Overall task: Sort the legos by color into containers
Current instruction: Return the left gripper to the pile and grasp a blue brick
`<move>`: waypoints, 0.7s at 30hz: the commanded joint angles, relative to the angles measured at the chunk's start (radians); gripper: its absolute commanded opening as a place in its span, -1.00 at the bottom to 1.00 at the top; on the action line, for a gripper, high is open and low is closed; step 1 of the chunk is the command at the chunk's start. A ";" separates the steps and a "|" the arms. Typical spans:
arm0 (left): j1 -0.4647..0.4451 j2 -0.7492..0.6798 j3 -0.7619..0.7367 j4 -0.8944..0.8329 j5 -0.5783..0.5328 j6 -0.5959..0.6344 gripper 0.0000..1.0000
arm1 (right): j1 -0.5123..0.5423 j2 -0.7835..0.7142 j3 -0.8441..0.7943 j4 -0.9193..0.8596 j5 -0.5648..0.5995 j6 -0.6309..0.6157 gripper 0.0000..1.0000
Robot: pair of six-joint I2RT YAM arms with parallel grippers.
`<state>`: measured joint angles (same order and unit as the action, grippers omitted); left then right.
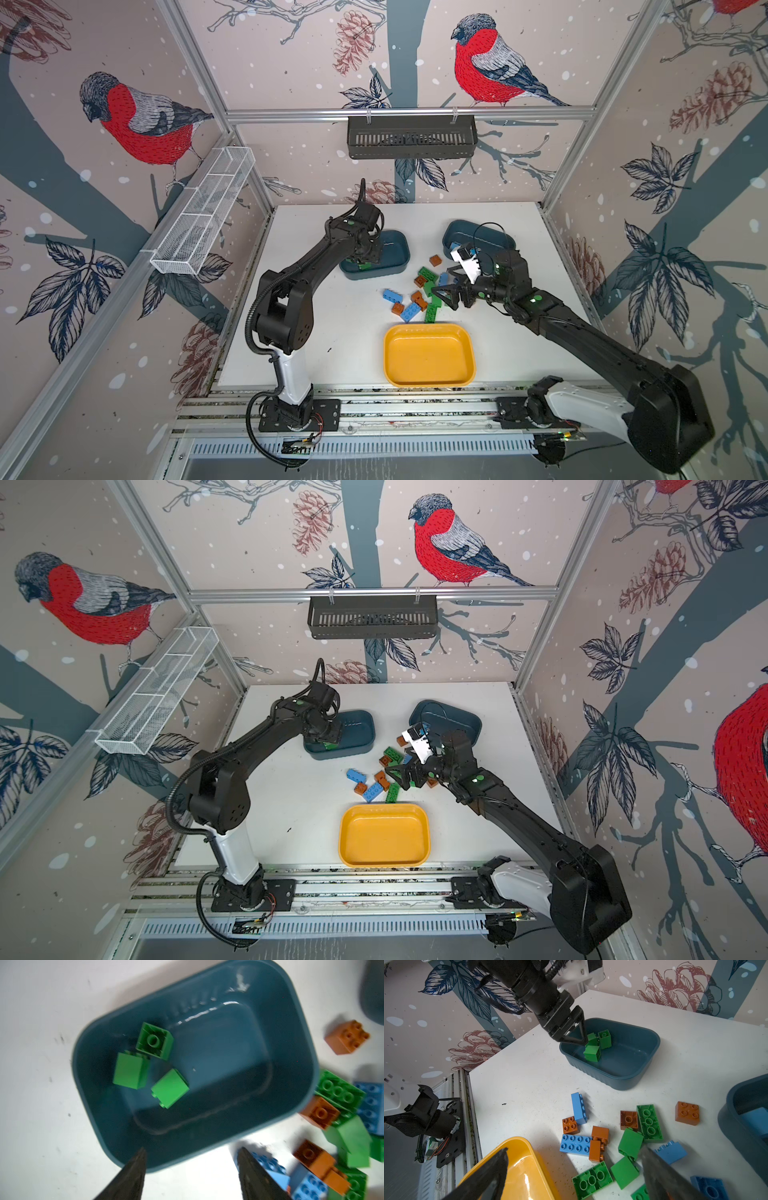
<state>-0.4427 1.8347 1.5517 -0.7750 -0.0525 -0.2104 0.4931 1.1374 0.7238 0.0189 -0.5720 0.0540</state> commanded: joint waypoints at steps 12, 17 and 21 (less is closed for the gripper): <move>-0.191 -0.167 -0.345 0.231 0.001 -0.767 0.36 | -0.027 -0.037 -0.021 -0.039 0.015 -0.030 0.99; -0.207 -0.138 -0.378 0.244 0.000 -0.955 0.37 | -0.031 -0.059 -0.040 -0.033 0.017 -0.016 0.99; -0.230 -0.100 -0.353 0.217 -0.019 -1.052 0.35 | -0.037 -0.073 -0.046 -0.036 0.018 -0.014 0.99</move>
<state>-0.6632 1.7195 1.1828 -0.5602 -0.0338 -1.1221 0.4576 1.0744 0.6834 -0.0223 -0.5629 0.0311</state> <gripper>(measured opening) 0.676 0.993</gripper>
